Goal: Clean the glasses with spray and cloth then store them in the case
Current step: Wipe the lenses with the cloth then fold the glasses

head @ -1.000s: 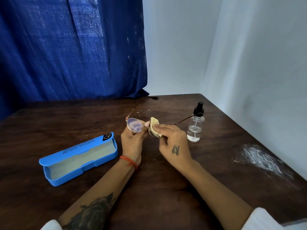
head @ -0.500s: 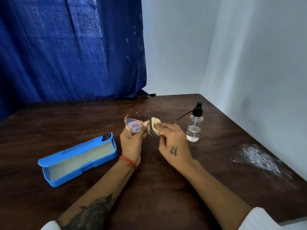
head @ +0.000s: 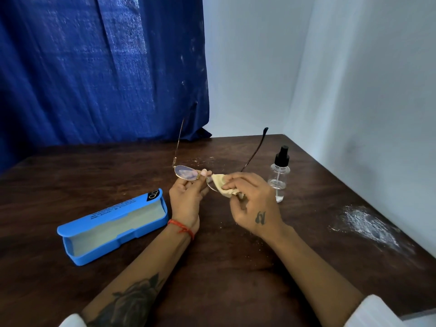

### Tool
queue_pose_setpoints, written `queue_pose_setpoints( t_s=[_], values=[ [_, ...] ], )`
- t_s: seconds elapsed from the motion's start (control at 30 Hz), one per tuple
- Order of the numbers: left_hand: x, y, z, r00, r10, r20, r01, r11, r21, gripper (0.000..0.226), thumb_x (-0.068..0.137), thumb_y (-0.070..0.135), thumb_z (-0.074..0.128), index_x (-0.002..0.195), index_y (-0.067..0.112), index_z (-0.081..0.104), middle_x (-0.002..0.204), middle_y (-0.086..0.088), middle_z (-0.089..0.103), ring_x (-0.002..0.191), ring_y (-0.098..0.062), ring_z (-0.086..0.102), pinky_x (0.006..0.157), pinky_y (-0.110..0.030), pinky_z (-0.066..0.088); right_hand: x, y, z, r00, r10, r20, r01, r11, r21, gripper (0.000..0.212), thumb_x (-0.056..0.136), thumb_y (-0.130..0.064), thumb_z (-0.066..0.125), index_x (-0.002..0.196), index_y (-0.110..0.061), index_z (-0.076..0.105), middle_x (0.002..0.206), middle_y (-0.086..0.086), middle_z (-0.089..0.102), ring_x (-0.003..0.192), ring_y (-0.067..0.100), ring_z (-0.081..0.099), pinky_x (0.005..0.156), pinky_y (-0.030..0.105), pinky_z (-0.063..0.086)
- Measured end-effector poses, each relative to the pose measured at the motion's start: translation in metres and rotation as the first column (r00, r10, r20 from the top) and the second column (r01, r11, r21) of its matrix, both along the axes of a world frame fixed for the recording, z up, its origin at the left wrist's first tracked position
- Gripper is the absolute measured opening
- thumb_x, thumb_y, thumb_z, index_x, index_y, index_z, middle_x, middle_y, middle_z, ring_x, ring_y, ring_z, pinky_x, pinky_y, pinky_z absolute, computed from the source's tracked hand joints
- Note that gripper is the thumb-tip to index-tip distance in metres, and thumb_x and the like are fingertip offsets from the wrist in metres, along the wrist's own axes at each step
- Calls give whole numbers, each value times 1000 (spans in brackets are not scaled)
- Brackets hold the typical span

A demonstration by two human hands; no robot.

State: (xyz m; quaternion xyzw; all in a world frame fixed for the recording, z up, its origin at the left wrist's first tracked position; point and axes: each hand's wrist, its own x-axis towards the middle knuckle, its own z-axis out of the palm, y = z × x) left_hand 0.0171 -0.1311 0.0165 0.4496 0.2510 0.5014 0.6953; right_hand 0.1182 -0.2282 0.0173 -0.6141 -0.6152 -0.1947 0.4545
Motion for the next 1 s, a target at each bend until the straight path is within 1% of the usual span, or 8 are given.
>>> queue_pose_setpoints(
  t_s=[0.13,0.23,0.43,0.53,0.63,0.7,0.83,1.0],
  values=[
    [-1,0,2,1000,-8,-19,8,1000,-27,8,83,7,62,90,6,65,79,0,70,75,-9,67,64,-21,55,-1,0,-2,990,0,144,15,995,-103,36,70,-4,51,102,-10,66,95,1,70,82,15,56,72,22,48],
    [-2,-1,6,999,-39,-38,36,997,-69,14,84,10,62,94,1,63,81,-5,68,73,-10,67,68,-22,57,2,1,-1,993,-15,116,21,998,-53,34,73,-2,53,104,-9,66,94,2,69,82,14,55,75,15,41],
    [-4,0,9,997,-62,-53,52,982,-184,10,82,12,64,91,8,65,79,-2,71,67,-7,69,58,-19,56,3,4,-5,989,42,138,-41,999,-9,22,78,-8,67,100,-7,69,93,2,70,82,14,57,74,19,44],
    [-6,0,10,996,-76,-52,64,975,-212,14,81,12,65,94,5,65,79,-6,72,71,-12,71,59,-21,57,4,6,-6,990,15,141,-14,1000,-8,18,81,-10,65,99,-7,68,92,2,69,83,14,57,74,18,44],
    [-6,0,9,990,-111,-84,92,974,-206,24,81,14,66,100,0,63,86,-11,71,76,-16,70,63,-24,58,4,6,-4,999,-40,36,39,999,16,22,79,-11,56,98,-8,67,89,0,68,80,8,52,73,7,35],
    [-6,-1,9,988,-122,-92,99,970,-221,23,80,15,67,98,1,64,86,-11,72,76,-16,70,63,-24,58,6,7,-3,996,-61,-60,62,998,8,20,79,-9,59,97,-10,67,84,-3,66,76,1,47,68,4,34],
    [-7,-2,10,987,-135,-89,113,968,-223,20,76,15,69,93,3,65,76,-6,74,71,-14,71,61,-23,58,9,10,-3,951,-46,-304,30,998,-57,16,83,-17,61,96,-14,68,82,-4,68,71,6,57,58,14,42],
    [-7,-4,11,989,-128,-72,112,973,-203,12,76,9,69,87,4,66,71,-5,73,68,-14,71,63,-25,59,12,10,0,809,-24,-588,-51,992,-112,9,86,-15,63,94,-16,68,80,-4,67,69,7,58,59,24,46]
  ],
)
